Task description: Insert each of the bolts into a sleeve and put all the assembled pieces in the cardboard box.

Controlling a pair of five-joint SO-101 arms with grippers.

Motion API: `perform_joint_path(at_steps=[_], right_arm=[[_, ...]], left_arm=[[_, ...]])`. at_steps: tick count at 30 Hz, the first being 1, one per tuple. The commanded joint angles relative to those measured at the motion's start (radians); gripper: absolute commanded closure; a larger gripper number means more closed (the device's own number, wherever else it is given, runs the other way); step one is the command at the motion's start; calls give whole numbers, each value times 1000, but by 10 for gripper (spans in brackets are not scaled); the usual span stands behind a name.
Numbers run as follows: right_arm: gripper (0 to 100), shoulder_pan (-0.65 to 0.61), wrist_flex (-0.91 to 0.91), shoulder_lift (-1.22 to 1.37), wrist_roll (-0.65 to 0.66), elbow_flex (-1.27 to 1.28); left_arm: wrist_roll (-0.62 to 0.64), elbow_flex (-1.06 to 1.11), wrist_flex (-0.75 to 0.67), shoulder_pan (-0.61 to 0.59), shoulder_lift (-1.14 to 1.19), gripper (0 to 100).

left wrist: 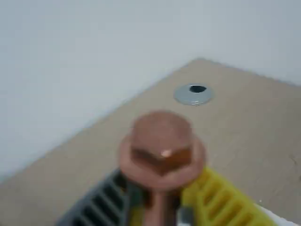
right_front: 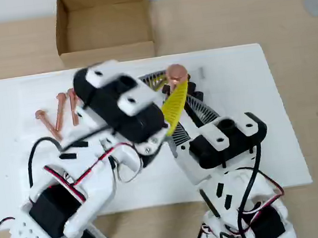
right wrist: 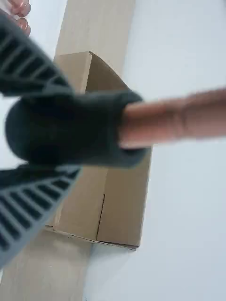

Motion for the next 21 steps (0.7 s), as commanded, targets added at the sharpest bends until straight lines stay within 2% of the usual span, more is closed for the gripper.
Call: perform_joint_path(at_steps=[1,9,21], right_arm=[[988,-7,-28,-114,9,-8],[989,-5,-28,-114,9,-10],[989,-4,-28,-113,11,-12]], left_arm=[[77,-101,38,-81,27,904],[104,-279,270,-89,116,861],[167,-534,463,-87,211,847]])
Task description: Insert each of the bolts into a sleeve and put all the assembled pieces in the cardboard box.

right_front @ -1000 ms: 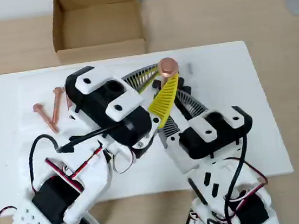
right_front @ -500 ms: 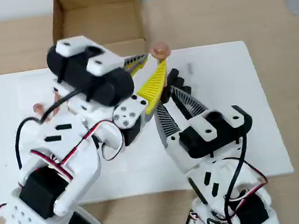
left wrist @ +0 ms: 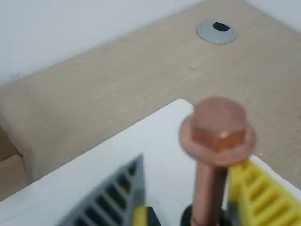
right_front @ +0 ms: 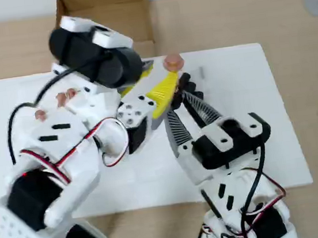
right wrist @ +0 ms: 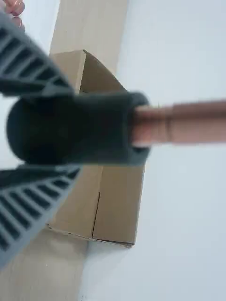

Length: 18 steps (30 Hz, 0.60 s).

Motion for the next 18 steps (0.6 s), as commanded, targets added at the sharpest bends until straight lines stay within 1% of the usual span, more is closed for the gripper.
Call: perform_joint_path(at_steps=[1,10,13,15,18], right_arm=[[989,-7,-28,-111,12,-10],[989,-7,-28,-111,12,-8],[989,-7,-28,-111,12,-8],[989,-5,-28,-110,15,-8],[989,-5,-46,-108,43,-4]], left_arm=[[21,-152,86,-9,21,839],[25,-523,411,-6,182,833],[28,-626,462,2,223,833],[28,-683,471,-5,242,833],[28,-727,491,-26,249,833]])
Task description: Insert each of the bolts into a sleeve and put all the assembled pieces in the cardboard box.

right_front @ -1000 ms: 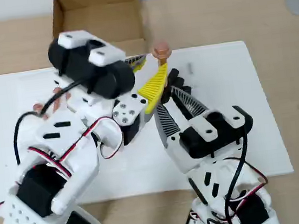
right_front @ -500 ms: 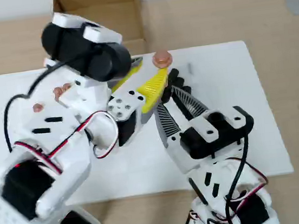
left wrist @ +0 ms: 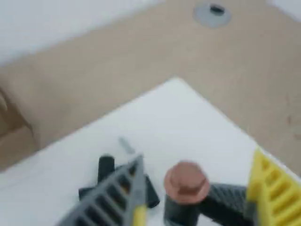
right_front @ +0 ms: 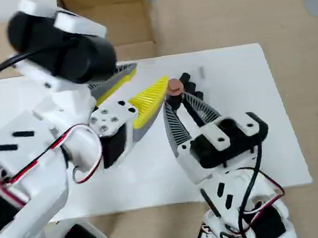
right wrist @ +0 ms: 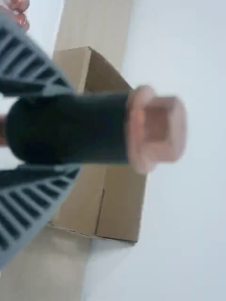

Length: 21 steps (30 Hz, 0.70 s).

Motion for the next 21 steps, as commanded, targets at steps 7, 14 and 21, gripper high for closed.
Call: perform_joint_path(at_steps=[7,14,21], right_arm=[[989,42,-365,8,104,67],[989,42,-658,437,69,-48],[989,70,-813,914,9,-332]], left_arm=[[5,-75,212,-181,1,836],[32,-18,221,-269,-156,836],[107,203,219,-267,-352,836]])
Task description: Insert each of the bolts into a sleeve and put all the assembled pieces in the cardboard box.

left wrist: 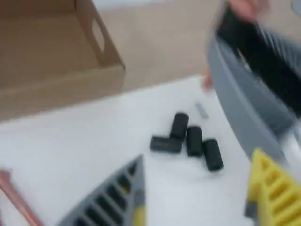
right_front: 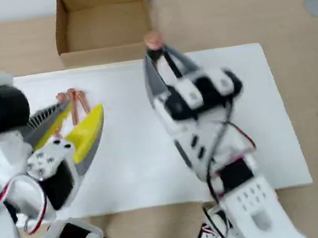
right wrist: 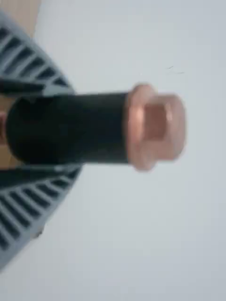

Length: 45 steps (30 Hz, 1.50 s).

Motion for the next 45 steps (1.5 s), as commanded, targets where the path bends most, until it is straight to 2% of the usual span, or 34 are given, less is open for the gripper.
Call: perform_joint_path(at_steps=[1,7,28,31,36,43,45], right_arm=[[989,51,-106,223,-37,-205],[989,105,-160,547,-46,-409],[989,139,-215,1573,12,-1262],[988,150,-212,1738,61,-1419],[986,162,-207,1969,132,-1644],[984,162,-66,2129,163,-1848],[954,162,-29,2155,161,-1894]], left_arm=[[25,87,2,-11,-94,836],[23,239,2,-20,-245,836],[14,710,2,-21,-628,836],[-40,752,2,-21,-676,838],[-176,815,2,-21,-751,901],[-187,842,0,-130,-788,899],[-187,842,0,-153,-789,898]])
